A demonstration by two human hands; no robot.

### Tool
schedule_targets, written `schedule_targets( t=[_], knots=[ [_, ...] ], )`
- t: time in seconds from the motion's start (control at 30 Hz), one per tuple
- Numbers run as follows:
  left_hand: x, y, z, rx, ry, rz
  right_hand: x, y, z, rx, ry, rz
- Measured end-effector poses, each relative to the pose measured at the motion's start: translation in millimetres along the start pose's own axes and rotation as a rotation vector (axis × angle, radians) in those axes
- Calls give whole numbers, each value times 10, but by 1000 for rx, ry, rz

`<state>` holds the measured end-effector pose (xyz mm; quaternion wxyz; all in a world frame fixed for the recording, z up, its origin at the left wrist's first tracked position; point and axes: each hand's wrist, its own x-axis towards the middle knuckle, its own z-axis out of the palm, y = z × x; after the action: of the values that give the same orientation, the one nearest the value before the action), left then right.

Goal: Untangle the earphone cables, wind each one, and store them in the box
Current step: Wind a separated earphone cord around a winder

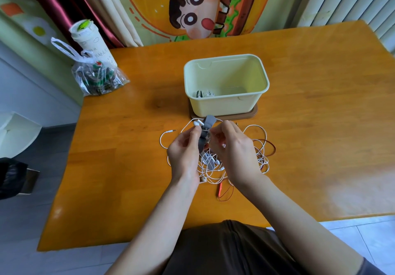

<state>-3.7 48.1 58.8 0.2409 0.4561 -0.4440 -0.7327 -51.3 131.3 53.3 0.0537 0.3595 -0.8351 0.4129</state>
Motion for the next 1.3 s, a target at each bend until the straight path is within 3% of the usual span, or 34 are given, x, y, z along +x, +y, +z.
schedule_targets(
  t=[0.1,0.27,0.43,0.57,0.77,1.07,1.3],
  knots=[
    [-1,21,8,-3,-3,-4,29,-6,-12,-52,-7,-33],
    [1,-12,-9,-37,11,-71,-20,-60,22,129,-63,174],
    [37,-40,-9,103,-12,223,104,-70,-86,392,-161,457],
    [11,18,-11,139,-107,363,158,-117,-107,460,-158,490],
    [54,29,-36,5,-200,203,163,-172,-106,437,-153,491],
    [49,100,-36,17,-195,172,226,-151,-148,517,-201,570],
    [54,59,-48,-24,-153,119,206,-144,-111,442,-235,552]
  ],
)
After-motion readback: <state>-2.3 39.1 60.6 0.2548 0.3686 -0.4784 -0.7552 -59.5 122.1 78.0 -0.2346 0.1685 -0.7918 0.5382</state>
